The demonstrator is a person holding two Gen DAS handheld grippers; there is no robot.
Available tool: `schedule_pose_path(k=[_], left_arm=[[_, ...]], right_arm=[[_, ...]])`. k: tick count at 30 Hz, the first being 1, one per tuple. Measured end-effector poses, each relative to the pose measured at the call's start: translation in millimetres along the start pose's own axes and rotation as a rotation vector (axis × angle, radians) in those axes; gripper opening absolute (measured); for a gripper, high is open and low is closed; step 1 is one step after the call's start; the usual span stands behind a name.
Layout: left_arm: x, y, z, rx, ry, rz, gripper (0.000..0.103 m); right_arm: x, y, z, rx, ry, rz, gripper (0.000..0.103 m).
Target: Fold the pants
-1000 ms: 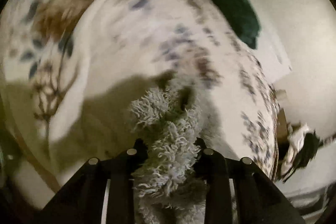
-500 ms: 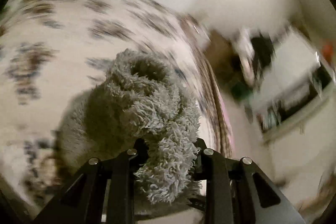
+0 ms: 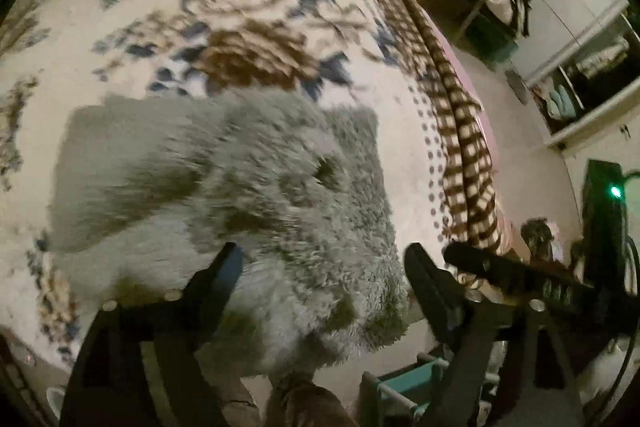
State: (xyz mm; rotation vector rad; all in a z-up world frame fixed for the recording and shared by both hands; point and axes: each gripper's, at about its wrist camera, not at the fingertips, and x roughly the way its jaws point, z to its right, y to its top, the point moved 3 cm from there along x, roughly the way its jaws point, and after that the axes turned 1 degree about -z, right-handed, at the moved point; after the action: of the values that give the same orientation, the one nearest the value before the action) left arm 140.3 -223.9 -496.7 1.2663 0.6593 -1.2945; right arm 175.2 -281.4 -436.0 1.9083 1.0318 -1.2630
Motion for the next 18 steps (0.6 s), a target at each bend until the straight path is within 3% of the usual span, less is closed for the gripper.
schedule_pose_path(k=[3, 6, 12, 14, 15, 16, 17, 18], left_arm=[[-29, 6, -24, -0.074, 0.035, 0.034, 0.089], [-54, 8, -64, -0.164, 0.151, 0.078, 0.089], [-67, -3, -148, -0.306, 0.336, 0.075, 0.089], [-63, -6, -165, -0.36, 0.353, 0.062, 0.089], [-62, -7, -168, -0.376, 0.356, 0.063, 0.089], [-60, -7, -169, -0.383, 0.357, 0.064, 0.089], [-60, -6, -170, -0.39, 0.356, 0.073, 0.089], [-61, -6, -169, -0.393, 0.359, 0.079, 0.089]], right_arm=[[4, 14, -30, -0.034, 0.131, -0.015, 0.098], [18, 25, -75, -0.113, 0.258, -0.06, 0.098], [69, 27, -145, -0.266, 0.273, -0.165, 0.1], [92, 22, -160, -0.29, 0.261, -0.235, 0.1], [102, 18, -166, -0.314, 0.218, -0.266, 0.094], [103, 18, -168, -0.326, 0.207, -0.255, 0.062], [99, 18, -168, -0.336, 0.182, -0.23, 0.041], [93, 18, -168, -0.342, 0.176, -0.209, 0.032]])
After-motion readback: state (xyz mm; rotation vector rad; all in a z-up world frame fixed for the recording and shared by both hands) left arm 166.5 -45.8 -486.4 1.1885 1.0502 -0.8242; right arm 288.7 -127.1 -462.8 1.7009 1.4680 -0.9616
